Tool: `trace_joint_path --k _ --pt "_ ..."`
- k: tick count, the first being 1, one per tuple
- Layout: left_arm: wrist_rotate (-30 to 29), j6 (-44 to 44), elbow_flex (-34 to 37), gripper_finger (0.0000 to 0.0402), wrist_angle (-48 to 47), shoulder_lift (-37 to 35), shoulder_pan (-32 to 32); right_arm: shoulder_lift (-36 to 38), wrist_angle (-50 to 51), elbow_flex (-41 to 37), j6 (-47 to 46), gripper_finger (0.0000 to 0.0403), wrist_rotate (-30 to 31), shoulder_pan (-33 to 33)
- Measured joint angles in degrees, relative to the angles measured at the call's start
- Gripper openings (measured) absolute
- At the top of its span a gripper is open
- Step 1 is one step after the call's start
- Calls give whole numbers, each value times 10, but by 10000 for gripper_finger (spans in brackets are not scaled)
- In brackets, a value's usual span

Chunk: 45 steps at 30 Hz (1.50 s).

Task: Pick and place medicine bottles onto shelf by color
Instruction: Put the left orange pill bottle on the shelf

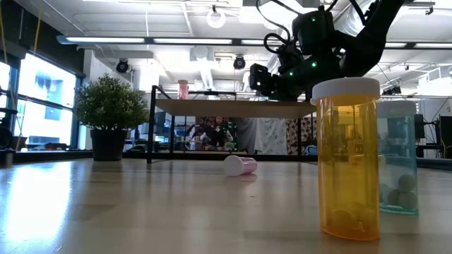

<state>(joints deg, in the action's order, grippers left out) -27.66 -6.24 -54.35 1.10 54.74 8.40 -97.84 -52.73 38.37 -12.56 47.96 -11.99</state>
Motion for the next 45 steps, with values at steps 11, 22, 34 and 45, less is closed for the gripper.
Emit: trace_joint_path --k 11,22,34,45 --pt "0 0 0 264 0 0 0 14 9 -2 3 195 3 1" --pt "0 0 0 264 0 0 0 27 11 -2 3 196 9 1" --pt "0 2 0 264 0 0 0 27 7 -1 -6 196 0 1" --pt "0 2 0 264 0 0 0 27 9 -1 -15 214 -11 0"
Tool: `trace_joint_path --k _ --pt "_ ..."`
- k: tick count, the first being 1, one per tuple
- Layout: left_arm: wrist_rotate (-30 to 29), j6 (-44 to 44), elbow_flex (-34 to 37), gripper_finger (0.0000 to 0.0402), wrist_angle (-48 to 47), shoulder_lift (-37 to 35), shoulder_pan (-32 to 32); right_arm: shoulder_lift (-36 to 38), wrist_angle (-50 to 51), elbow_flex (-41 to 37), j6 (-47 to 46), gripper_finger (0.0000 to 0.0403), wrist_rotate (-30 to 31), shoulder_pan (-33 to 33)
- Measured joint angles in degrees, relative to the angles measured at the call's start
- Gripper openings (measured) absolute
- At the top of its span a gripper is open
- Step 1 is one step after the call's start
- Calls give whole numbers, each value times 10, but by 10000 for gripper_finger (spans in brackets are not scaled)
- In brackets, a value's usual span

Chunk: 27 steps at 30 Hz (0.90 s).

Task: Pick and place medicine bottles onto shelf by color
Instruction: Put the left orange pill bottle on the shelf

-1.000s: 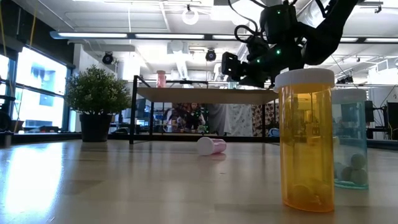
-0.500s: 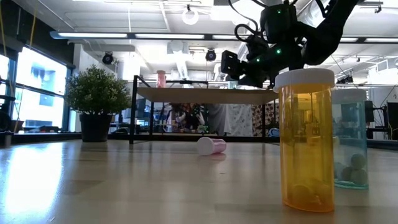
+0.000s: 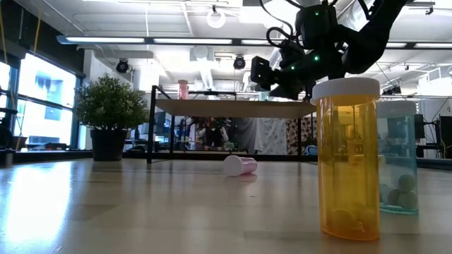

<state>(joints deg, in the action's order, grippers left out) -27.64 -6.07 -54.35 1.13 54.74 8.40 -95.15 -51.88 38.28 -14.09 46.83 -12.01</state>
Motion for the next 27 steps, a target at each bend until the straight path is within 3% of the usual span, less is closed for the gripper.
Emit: trace_joint_path --k 7,21,27 --pt "0 -1 0 264 0 0 0 2 -1 0 2 244 1 0" --pt "0 5 0 264 0 0 0 46 6 1 25 245 0 0" --pt "0 9 0 264 0 0 0 58 22 51 76 245 -1 17"
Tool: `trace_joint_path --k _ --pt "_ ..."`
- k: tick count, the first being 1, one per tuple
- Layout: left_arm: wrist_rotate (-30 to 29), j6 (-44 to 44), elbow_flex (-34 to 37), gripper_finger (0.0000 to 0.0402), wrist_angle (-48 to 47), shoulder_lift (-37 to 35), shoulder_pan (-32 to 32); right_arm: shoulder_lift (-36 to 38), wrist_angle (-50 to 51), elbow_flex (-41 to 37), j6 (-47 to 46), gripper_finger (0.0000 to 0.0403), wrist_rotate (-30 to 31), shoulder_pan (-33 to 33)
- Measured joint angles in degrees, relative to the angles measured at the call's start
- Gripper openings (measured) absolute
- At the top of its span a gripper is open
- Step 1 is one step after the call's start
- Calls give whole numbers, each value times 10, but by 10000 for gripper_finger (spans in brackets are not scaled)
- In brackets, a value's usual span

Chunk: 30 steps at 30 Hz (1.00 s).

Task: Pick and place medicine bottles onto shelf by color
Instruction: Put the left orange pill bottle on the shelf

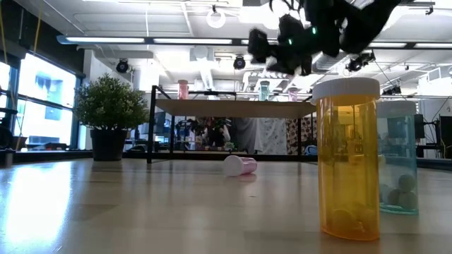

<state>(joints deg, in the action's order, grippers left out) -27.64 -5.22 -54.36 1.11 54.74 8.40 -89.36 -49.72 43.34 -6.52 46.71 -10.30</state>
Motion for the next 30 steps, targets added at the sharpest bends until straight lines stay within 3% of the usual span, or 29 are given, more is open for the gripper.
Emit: trace_joint_path --k 6,11,20,30 --pt "0 -10 0 264 -12 0 0 60 164 77 10 245 5 17" --pt "11 -9 0 264 -51 0 0 121 395 158 -70 245 6 23" --pt "95 6 0 264 -103 -1 -2 168 778 308 -218 245 -63 26" --pt "116 39 0 264 -111 -5 -2 174 1022 469 -297 245 -68 19"
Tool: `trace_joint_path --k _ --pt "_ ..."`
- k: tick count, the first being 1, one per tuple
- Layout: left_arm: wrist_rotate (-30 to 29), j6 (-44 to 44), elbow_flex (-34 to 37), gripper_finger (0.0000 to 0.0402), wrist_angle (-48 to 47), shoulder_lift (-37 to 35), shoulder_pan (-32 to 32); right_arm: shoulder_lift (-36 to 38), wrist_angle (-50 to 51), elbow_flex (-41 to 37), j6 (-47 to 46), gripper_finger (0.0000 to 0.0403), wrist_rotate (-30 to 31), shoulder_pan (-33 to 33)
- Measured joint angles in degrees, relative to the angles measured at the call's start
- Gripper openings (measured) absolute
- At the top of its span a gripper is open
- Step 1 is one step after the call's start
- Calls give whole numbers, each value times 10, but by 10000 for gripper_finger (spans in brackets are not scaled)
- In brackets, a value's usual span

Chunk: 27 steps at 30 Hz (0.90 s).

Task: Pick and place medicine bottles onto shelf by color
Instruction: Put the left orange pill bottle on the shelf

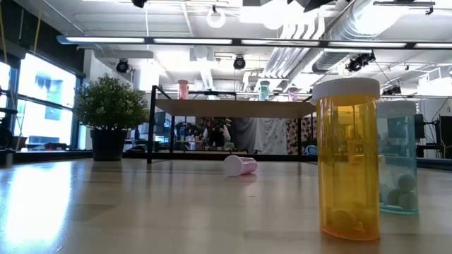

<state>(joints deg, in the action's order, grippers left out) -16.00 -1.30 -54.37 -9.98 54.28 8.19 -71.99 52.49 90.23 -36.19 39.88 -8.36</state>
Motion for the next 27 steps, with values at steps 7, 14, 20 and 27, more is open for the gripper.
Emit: trace_joint_path --k 7,14,20,27 --pt "69 74 0 264 -37 -11 0 0 109 64 -14 245 -112 2" --pt "144 167 0 264 -111 -11 -50 0 150 65 -10 245 -216 3" --pt "71 243 36 264 -123 -10 -177 6 164 65 20 245 -219 3" --pt "-120 372 80 264 -118 -4 -335 13 164 65 37 245 -221 1"
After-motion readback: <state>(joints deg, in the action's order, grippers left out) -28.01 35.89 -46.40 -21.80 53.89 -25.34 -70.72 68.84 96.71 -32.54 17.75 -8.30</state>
